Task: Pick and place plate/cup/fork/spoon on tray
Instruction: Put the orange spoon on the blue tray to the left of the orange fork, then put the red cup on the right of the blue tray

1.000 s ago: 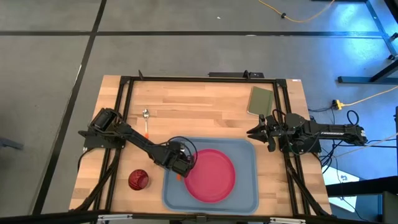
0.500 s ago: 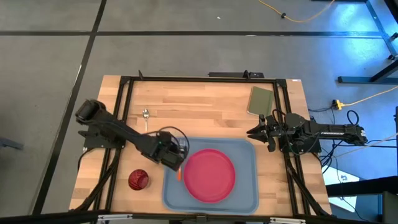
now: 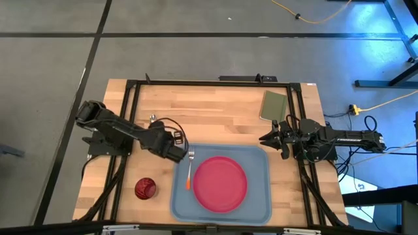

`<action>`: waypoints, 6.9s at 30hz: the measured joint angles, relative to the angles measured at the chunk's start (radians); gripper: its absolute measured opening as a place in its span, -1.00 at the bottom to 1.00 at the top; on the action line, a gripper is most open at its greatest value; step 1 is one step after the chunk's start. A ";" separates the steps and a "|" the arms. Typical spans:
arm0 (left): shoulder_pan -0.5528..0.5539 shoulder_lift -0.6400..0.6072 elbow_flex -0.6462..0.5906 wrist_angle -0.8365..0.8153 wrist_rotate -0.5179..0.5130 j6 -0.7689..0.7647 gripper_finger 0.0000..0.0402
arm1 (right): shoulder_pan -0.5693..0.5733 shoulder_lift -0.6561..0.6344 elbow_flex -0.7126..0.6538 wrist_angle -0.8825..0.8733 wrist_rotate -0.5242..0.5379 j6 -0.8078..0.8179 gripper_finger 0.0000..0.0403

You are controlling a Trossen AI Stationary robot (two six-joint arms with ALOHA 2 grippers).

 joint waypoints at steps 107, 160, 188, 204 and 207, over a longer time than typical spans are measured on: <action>0.206 -0.209 -0.290 0.535 0.145 0.487 -0.99 | 0.000 0.000 0.000 0.000 0.000 0.000 -0.50; -0.185 0.220 0.001 0.636 0.133 0.123 -1.00 | 0.000 0.000 0.001 0.000 0.000 0.000 -0.50; -0.190 0.267 0.000 0.647 0.150 0.108 -0.56 | 0.000 0.000 0.000 0.000 0.000 0.000 -0.50; -0.180 0.035 0.000 0.419 0.086 0.218 -0.53 | 0.000 0.000 0.000 0.000 0.000 0.000 -0.50; -0.181 -0.020 0.001 0.315 0.104 0.204 -0.53 | 0.000 0.000 0.000 0.000 0.000 0.000 -0.50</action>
